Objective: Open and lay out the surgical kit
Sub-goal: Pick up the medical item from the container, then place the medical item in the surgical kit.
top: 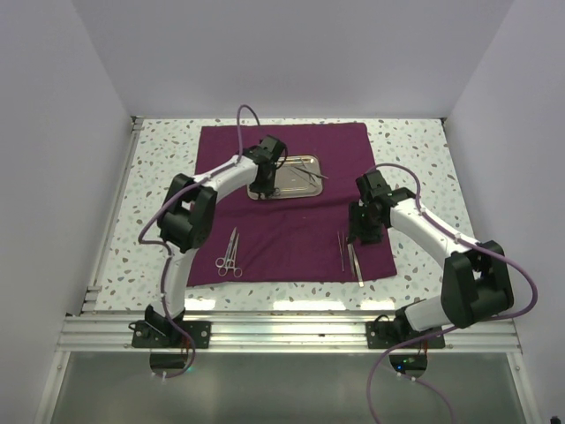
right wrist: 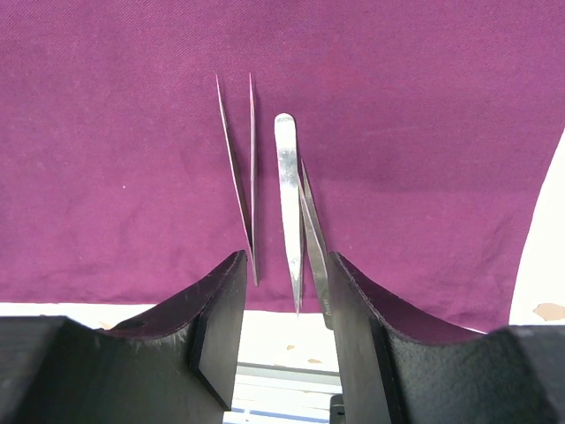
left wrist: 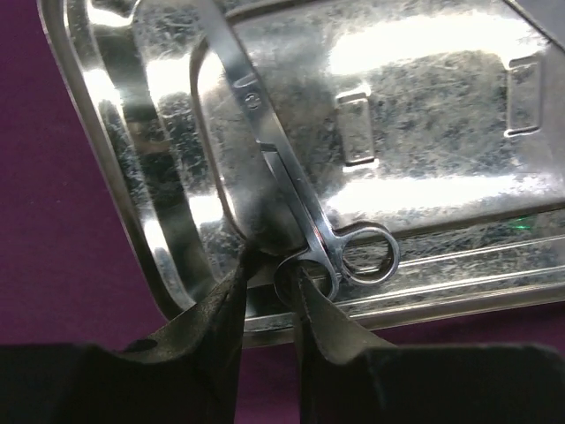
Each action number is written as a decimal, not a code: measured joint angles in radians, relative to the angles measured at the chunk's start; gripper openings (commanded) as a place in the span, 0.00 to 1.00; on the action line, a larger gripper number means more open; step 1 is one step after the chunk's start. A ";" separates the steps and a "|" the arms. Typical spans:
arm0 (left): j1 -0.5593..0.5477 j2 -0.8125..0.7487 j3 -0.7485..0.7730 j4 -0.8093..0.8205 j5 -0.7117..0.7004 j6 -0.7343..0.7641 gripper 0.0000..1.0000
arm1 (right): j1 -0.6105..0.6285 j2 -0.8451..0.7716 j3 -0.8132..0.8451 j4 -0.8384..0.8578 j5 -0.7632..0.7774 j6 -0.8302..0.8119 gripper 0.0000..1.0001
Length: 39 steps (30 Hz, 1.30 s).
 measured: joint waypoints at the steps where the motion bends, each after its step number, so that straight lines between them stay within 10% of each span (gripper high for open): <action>1: 0.010 -0.016 -0.029 0.015 0.004 -0.002 0.25 | 0.000 0.000 0.000 0.000 0.000 0.000 0.45; 3: 0.030 -0.034 -0.059 0.028 0.018 -0.010 0.00 | 0.000 0.000 0.000 0.000 0.000 0.000 0.45; 23: 0.057 -0.046 -0.047 0.021 0.137 0.046 0.00 | 0.000 0.030 0.065 -0.008 0.001 -0.008 0.45; 39: 0.057 -0.443 -0.294 -0.053 0.201 0.090 0.00 | 0.000 0.410 0.684 -0.053 -0.005 -0.050 0.45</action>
